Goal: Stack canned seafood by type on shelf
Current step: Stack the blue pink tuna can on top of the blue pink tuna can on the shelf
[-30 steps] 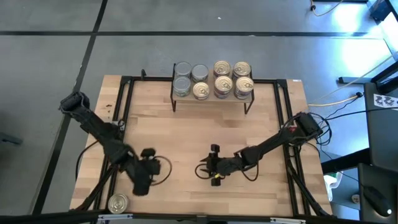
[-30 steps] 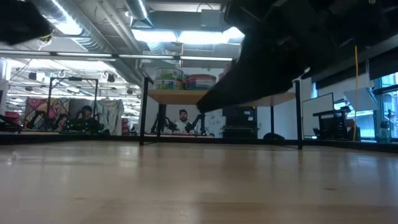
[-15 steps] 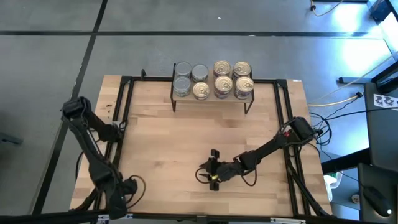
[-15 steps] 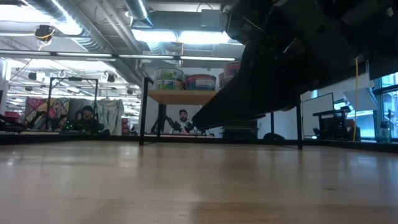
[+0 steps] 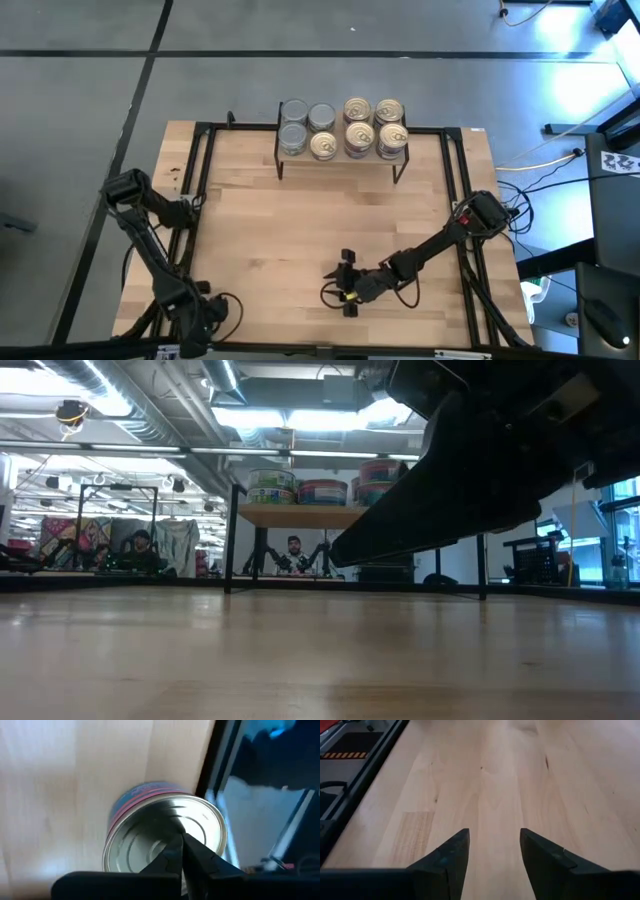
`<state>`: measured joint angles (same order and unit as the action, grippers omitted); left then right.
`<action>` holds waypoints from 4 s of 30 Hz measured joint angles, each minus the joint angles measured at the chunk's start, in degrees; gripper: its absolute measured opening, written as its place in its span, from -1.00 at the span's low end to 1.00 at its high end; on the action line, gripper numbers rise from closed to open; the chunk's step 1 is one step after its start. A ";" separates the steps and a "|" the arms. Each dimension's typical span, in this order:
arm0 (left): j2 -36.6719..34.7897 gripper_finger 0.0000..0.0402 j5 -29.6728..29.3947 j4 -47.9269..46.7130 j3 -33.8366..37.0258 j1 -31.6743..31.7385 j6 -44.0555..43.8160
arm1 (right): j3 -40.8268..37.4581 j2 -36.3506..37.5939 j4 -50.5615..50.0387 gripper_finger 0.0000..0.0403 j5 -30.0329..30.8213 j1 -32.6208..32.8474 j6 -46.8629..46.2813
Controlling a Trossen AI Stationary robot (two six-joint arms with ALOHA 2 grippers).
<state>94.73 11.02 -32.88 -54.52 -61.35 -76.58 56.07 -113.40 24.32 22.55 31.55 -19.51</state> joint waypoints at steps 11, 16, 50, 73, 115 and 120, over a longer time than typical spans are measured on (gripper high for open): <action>0.27 -0.99 -13.98 3.37 0.25 13.41 27.20 | 0.00 0.00 -0.46 -0.14 0.50 -0.02 2.74; 2.10 -0.99 -15.08 7.21 0.19 20.87 39.42 | -0.01 0.00 -0.71 -0.14 0.56 -0.04 4.35; -1.48 -0.44 -17.86 24.61 2.02 44.57 70.90 | 0.01 12.26 -11.86 -0.07 0.19 -1.76 6.00; 6.91 -0.22 -13.07 54.23 13.78 48.06 72.94 | 0.37 4.75 -4.01 0.60 -5.05 -3.89 14.00; 9.73 -0.22 -7.23 60.54 14.39 53.23 62.10 | 0.68 -2.45 -6.91 0.58 19.35 -1.96 53.02; 9.75 -0.22 -7.22 60.73 14.43 53.25 62.11 | 0.66 -2.56 -7.47 0.58 15.08 -3.55 53.12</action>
<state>104.49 3.80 27.85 -40.10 -8.10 -14.47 56.73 -115.96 16.84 37.63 28.00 33.61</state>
